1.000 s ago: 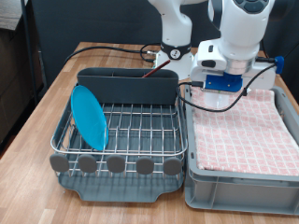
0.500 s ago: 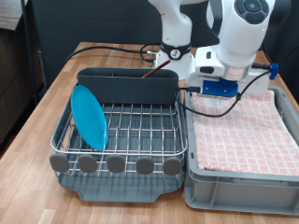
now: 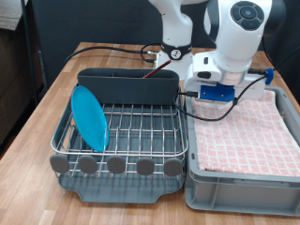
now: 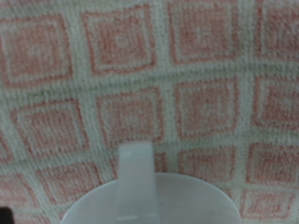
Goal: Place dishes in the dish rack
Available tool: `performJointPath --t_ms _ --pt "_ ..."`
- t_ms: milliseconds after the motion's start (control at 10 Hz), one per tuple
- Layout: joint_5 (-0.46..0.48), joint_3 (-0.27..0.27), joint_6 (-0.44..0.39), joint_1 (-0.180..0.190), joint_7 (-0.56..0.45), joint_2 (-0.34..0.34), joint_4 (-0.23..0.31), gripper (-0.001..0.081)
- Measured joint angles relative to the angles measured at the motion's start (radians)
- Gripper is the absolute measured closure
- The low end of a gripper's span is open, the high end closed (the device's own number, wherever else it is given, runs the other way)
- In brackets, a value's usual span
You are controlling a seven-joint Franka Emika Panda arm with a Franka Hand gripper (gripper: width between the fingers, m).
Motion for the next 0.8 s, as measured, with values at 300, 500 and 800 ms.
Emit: performJointPath --t_ms 300,500,800 --pt "0.001 0.002 0.02 0.0 0.0 0.0 -0.016 0.0265" --pt "0.004 0.002 0.027 0.0 0.0 0.0 -0.02 0.0428" --pt "0.009 -0.002 0.033 0.0 0.001 -0.001 -0.019 0.0737"
